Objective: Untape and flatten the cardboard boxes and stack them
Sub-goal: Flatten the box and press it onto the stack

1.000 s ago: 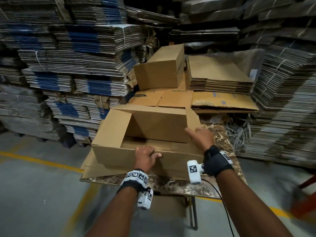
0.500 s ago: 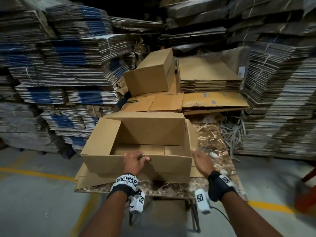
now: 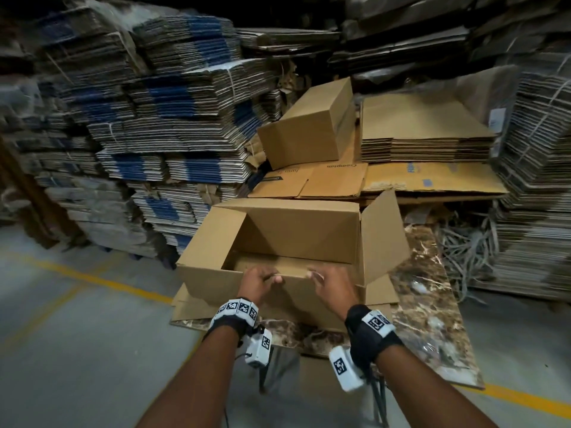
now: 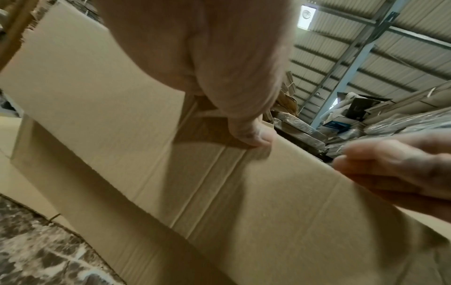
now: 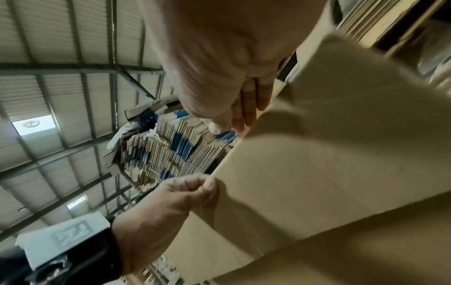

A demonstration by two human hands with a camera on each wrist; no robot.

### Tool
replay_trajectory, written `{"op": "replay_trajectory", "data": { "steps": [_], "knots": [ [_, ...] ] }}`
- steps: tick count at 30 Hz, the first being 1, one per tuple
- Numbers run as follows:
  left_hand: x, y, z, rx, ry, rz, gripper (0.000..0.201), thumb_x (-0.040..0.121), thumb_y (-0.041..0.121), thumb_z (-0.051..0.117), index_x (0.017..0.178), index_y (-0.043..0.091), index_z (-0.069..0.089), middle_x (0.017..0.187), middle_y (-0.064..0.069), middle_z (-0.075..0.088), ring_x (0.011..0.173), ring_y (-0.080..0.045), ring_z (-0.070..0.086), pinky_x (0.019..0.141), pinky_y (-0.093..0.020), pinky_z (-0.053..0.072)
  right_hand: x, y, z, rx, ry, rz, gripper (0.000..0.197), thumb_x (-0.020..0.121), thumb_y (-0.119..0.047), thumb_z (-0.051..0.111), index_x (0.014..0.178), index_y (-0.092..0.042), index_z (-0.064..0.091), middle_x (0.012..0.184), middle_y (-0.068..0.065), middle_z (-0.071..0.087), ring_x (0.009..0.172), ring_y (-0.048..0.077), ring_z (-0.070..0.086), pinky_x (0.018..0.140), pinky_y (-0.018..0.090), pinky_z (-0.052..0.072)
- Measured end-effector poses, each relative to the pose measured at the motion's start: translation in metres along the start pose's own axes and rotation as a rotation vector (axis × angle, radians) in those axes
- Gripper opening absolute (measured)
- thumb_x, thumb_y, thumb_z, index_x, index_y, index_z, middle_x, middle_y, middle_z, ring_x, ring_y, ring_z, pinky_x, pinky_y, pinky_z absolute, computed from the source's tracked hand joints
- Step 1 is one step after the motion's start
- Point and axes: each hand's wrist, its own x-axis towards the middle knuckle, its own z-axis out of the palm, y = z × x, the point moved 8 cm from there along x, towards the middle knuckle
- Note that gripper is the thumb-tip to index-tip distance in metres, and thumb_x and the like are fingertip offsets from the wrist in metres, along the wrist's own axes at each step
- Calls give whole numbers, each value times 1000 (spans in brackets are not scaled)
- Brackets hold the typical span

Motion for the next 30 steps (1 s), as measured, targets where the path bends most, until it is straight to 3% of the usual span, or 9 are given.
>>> {"op": "replay_trajectory", "data": {
  "steps": [3,6,10,14,16,18,20,25,30],
  "knots": [
    [-3,0,-9,-121,-42,71,38,85,45,68,94,11,82,92,1,78,81,1,67,81,-23,47,8,-8,24,-80,-12,57,21,99,-26,61,109,-24,79,107,1,77,102,24,68,94,34,52],
    [2,-10,-34,-149,124,110,14,97,13,67,100,10,81,99,-3,78,92,-9,70,85,-26,51,10,-13,28,-191,57,40,21,99,-34,56,97,-26,76,95,-1,76,91,25,67,86,34,47],
    [8,-31,-89,1,481,198,4,88,14,77,93,15,77,94,1,72,90,-18,65,87,-43,55,9,-14,28,-257,168,-65,11,94,-21,64,87,-28,69,83,-7,71,79,20,67,80,35,36],
    [34,-70,-128,179,531,19,53,78,44,82,121,17,66,125,-10,59,122,-32,49,110,-56,41,8,-6,46,-377,182,-50,15,87,-20,72,85,-31,62,77,-14,63,74,14,61,71,33,25],
    [47,-90,-134,275,427,-164,87,74,59,80,144,21,47,151,-13,40,146,-34,26,124,-55,10,5,-7,49,-403,222,-62,15,84,-19,72,85,-31,62,77,-15,61,73,13,58,70,34,24],
    [55,-105,-134,360,316,-305,113,68,70,79,157,26,24,166,-16,15,156,-34,1,121,-54,-10,5,-7,48,-410,275,-95,13,82,-18,68,85,-29,62,76,-14,59,71,15,56,70,34,23],
    [60,-115,-132,386,232,-385,128,62,74,80,161,30,10,169,-20,2,156,-36,-8,119,-58,-14,3,-8,45,-401,328,-135,11,83,-20,54,85,-27,62,75,-11,59,70,17,56,70,34,24],
    [69,-115,-141,386,273,-397,114,64,56,87,156,25,29,164,-16,25,156,-33,9,122,-66,4,2,-11,42,-361,398,-159,22,84,-25,42,84,-25,64,75,-10,61,68,17,55,72,31,24],
    [71,-90,-172,291,513,-157,62,79,54,73,129,19,64,131,-8,62,130,-29,50,114,-57,29,4,-10,41,-370,416,-171,22,83,-25,42,84,-23,64,75,-8,62,68,19,55,73,32,26]
  ]
}}
